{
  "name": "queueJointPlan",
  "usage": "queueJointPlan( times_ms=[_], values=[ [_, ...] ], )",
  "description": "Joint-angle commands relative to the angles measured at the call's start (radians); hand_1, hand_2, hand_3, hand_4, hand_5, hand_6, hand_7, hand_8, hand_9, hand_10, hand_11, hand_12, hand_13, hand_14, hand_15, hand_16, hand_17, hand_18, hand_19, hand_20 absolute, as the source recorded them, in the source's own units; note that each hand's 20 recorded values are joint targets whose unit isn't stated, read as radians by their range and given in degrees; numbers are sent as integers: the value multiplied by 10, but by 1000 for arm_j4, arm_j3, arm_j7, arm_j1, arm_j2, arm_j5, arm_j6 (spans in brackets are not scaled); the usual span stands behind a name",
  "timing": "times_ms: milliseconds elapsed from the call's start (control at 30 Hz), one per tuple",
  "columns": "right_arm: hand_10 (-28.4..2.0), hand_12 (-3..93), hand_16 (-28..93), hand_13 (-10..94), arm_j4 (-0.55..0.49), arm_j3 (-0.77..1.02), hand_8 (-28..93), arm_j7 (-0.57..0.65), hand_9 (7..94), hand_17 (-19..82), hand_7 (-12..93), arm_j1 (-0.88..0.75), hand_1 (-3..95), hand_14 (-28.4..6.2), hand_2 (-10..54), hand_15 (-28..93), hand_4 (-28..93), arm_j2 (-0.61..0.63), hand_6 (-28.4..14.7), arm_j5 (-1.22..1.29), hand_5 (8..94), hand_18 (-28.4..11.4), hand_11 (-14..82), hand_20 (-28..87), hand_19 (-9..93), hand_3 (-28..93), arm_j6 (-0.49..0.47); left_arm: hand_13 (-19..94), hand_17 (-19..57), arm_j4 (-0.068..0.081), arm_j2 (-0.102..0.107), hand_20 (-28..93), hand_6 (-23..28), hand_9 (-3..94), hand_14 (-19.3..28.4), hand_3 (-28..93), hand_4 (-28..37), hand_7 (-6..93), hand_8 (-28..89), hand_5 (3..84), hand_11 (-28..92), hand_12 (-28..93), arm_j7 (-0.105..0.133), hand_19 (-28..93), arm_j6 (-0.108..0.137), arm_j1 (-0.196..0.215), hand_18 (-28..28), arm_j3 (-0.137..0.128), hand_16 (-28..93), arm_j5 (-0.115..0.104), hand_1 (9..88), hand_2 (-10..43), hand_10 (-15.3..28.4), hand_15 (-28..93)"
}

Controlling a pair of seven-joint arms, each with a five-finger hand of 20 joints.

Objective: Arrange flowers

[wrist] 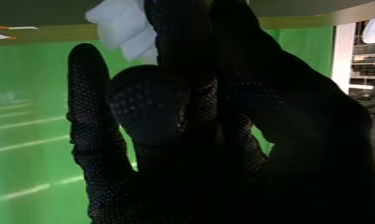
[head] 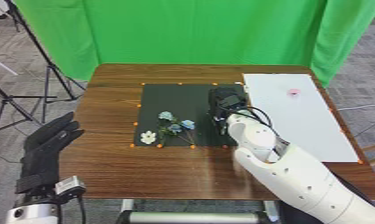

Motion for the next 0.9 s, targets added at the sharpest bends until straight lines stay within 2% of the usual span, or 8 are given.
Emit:
queueJointPlan(
  times_ms=[33,200,233,333,400,467,600,900],
  values=[
    [-69,362,205,789,-19,40,4,-16,863,252,291,-26,487,-41,-95,694,-283,-16,-17,-34,748,-193,215,-46,868,799,-43,257,-100,-2,-9,52,110,347,273,839,-184,159,-108,415,383,66,-11,580,-12,9,213,-3,-175,9,268,34,199,663],
    [-85,322,199,765,-28,66,-6,-19,823,234,279,-45,442,-54,-95,706,-282,-23,-27,-49,722,-201,267,-39,862,814,-84,257,-100,-2,-9,52,109,347,273,838,-182,160,-108,415,383,66,-10,581,-12,13,213,-7,-176,9,268,35,200,663],
    [-92,313,198,758,-38,85,-4,-19,812,229,268,-56,428,-60,-95,712,-282,-31,-30,-58,717,-203,282,-36,860,823,-120,257,-100,-2,-10,52,110,347,273,839,-181,160,-108,415,384,65,-13,581,-11,12,213,-7,-176,9,268,34,200,663],
    [-117,257,190,743,-47,93,-16,-19,780,217,240,-65,387,-70,-94,724,-279,-31,-34,-51,708,-209,343,-20,851,843,-120,257,-100,-2,-11,52,110,347,273,838,-181,159,-108,416,384,65,-14,582,-12,12,213,-6,-176,12,268,34,200,662],
    [-131,210,188,734,-51,109,-72,-32,767,211,229,-75,349,-80,-74,731,-266,-40,-32,-67,705,-215,379,-2,846,852,-136,257,-100,-3,-12,51,110,347,273,839,-180,159,-108,416,384,65,-12,581,-11,16,213,-7,-176,8,268,35,200,662],
    [-135,202,185,729,-57,104,-128,-28,764,207,232,-72,329,-85,-62,735,-253,-36,-33,-73,700,-219,384,11,842,855,-137,257,-100,-3,-13,52,110,347,273,839,-180,159,-108,416,384,65,-14,582,-11,16,213,-8,-176,12,268,34,200,663],
    [-149,202,184,717,-89,64,-132,5,747,199,220,-43,300,-97,-42,742,-246,7,-44,-47,686,-226,386,18,840,845,-108,257,-100,-6,-15,52,110,348,273,838,-181,160,-108,416,383,65,-14,582,-9,24,213,-10,-176,10,269,35,201,662],
    [-159,200,177,706,-179,43,-120,14,733,195,198,23,276,-109,-29,753,-236,102,-60,6,678,-236,385,32,840,837,-45,257,-100,-9,-14,51,110,348,274,839,-180,159,-108,417,385,66,-9,582,0,35,213,-9,-176,6,268,34,199,662]
  ],
)
